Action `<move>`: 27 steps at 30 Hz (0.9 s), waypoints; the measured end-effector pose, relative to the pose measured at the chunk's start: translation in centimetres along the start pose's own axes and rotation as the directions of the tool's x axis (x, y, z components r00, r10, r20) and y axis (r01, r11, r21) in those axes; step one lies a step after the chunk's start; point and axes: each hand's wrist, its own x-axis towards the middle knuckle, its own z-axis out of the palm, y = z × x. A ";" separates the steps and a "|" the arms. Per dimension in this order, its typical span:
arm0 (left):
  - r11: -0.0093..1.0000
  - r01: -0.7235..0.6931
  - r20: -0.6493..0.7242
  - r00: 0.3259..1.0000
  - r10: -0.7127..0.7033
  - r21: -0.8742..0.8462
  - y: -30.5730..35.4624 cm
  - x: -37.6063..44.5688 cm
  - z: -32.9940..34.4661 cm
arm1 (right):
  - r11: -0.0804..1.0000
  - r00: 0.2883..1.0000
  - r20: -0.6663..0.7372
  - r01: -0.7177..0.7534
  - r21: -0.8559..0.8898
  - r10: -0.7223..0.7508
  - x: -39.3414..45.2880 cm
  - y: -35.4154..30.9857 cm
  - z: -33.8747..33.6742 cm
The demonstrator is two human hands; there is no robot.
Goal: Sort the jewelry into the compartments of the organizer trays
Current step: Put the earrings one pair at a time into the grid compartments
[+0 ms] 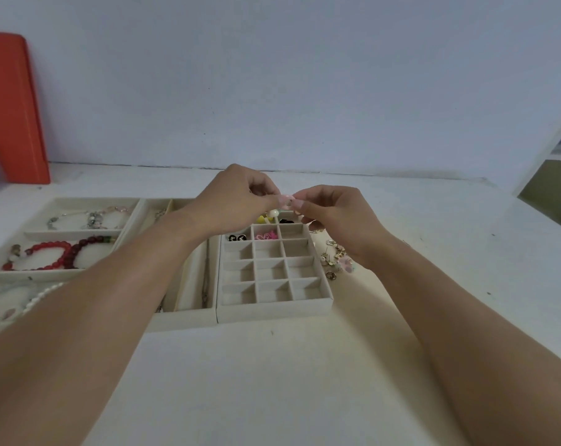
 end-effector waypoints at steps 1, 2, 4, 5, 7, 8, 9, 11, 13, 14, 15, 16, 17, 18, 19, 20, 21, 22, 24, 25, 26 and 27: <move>1.000 0.012 0.027 1.000 -0.012 0.020 -0.2 0.0 0.1 | 0.997 1.000 -0.009 0.015 -0.074 -0.016 0.0 0.1 0.0; 0.999 0.019 0.045 0.999 -0.021 0.042 -0.4 0.1 0.1 | 0.986 0.999 -0.015 0.035 -0.162 -0.038 0.1 0.2 -0.1; 0.997 0.031 0.027 0.999 -0.033 0.071 -0.8 0.1 0.2 | 0.921 0.994 0.004 0.101 -0.376 -0.108 0.2 0.3 -0.2; 0.997 0.038 -0.001 0.999 -0.038 0.072 -0.9 0.2 0.1 | 0.871 0.989 0.028 0.143 -0.470 -0.147 0.3 0.4 -0.2; 0.998 0.044 -0.047 0.998 -0.041 0.053 -1.0 0.3 -0.2 | 0.793 0.979 0.081 0.201 -0.575 -0.189 0.4 0.5 -0.1; 0.998 0.041 -0.057 0.998 -0.038 0.044 -1.0 0.3 -0.3 | 0.764 0.975 0.109 0.219 -0.607 -0.193 0.4 0.5 -0.1; 0.999 0.036 -0.062 0.998 -0.034 0.037 -1.0 0.3 -0.3 | 0.733 0.972 0.136 0.232 -0.640 -0.190 0.4 0.6 0.0; 0.999 0.026 -0.066 0.998 -0.024 0.032 -1.0 0.4 -0.4 | 0.683 0.969 0.180 0.246 -0.688 -0.167 0.4 0.8 0.2; 0.999 0.018 -0.066 0.998 -0.016 0.028 -0.9 0.3 -0.4 | 0.656 0.967 0.211 0.250 -0.712 -0.140 0.4 0.9 0.4; 1.000 0.017 -0.067 0.998 -0.015 0.025 -0.9 0.3 -0.5 | 0.644 0.967 0.221 0.251 -0.723 -0.128 0.4 0.8 0.6; 1.000 0.016 -0.067 0.998 -0.014 0.024 -0.8 0.3 -0.5 | 0.633 0.967 0.228 0.249 -0.733 -0.117 0.4 0.8 0.6; 1.000 0.016 -0.069 0.998 -0.014 0.023 -0.8 0.3 -0.5 | 0.621 0.966 0.233 0.249 -0.743 -0.108 0.4 0.7 0.7; 1.000 0.015 -0.070 0.997 -0.014 0.023 -0.8 0.3 -0.6 | 0.610 0.966 0.237 0.249 -0.752 -0.103 0.5 0.6 0.8; 1.000 0.014 -0.070 0.997 -0.013 0.024 -0.8 0.3 -0.6 | 0.600 0.966 0.238 0.251 -0.760 -0.102 0.6 0.5 0.9; 1.000 0.014 -0.069 0.998 -0.012 0.027 -0.7 0.3 -0.6 | 0.593 0.966 0.236 0.253 -0.765 -0.107 0.7 0.5 0.9; 0.999 0.014 -0.067 0.998 -0.012 0.032 -0.7 0.3 -0.5 | 0.586 0.966 0.233 0.254 -0.769 -0.114 0.7 0.5 0.9; 0.999 0.014 -0.066 0.998 -0.012 0.032 -0.7 0.3 -0.5 | 0.581 0.966 0.226 0.255 -0.773 -0.123 0.7 0.5 0.9; 0.999 0.015 -0.063 0.998 -0.013 0.030 -0.7 0.3 -0.4 | 0.580 0.967 0.219 0.253 -0.774 -0.130 0.7 0.5 1.0; 1.000 0.017 -0.061 0.998 -0.015 0.026 -0.7 0.3 -0.4 | 0.595 0.969 0.202 0.247 -0.765 -0.142 0.6 0.5 1.3; 1.000 0.017 -0.062 0.998 -0.016 0.025 -0.8 0.3 -0.4 | 0.606 0.971 0.188 0.240 -0.758 -0.148 0.6 0.5 1.4; 1.000 0.018 -0.063 0.998 -0.017 0.024 -0.8 0.4 -0.5 | 0.616 0.973 0.170 0.229 -0.754 -0.153 0.5 0.4 1.3; 1.000 0.020 -0.064 0.998 -0.019 0.021 -0.8 0.4 -0.5 | 0.626 0.976 0.154 0.217 -0.749 -0.155 0.5 0.3 1.3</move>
